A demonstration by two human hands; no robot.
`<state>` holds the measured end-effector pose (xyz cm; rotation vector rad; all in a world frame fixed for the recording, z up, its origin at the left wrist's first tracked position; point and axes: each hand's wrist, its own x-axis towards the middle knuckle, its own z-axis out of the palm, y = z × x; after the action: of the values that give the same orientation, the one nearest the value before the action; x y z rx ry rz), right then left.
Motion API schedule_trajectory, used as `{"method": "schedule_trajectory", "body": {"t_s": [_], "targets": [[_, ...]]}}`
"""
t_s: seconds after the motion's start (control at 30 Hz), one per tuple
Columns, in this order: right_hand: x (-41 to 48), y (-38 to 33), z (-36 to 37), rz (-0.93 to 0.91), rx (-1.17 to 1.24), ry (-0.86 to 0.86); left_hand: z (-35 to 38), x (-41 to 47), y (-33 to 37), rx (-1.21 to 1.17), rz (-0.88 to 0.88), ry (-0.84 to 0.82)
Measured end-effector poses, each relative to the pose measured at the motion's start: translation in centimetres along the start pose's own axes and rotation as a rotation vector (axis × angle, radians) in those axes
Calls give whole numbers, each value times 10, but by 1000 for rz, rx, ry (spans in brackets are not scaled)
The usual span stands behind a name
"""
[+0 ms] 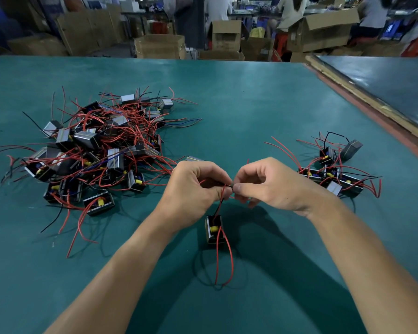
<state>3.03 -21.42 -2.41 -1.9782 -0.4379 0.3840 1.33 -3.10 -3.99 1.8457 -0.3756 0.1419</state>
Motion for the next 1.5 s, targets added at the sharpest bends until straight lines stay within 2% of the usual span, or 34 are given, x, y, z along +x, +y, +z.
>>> {"method": "schedule_trajectory", "body": {"t_s": [0.23, 0.33, 0.53, 0.87, 1.2, 1.33, 1.5], "targets": [[3, 2, 3, -21, 29, 76, 1, 1, -4, -36, -71, -33], [4, 4, 3, -76, -68, 134, 2, 1, -5, -55, -136, -70], [5, 5, 5, -261, -224, 262, 0, 1, -6, -157, -212, -36], [4, 3, 4, -283, -345, 369, -1, 2, -4, -217, -255, -22], [6, 3, 4, -131, -295, 222, 1, 0, -1, -146, -206, -22], [5, 4, 2, -190, -265, 232, 0, 1, 1, -246, -259, 6], [3, 3, 3, -296, -311, 281, -4, 1, 1, -367, -386, -71]]}}
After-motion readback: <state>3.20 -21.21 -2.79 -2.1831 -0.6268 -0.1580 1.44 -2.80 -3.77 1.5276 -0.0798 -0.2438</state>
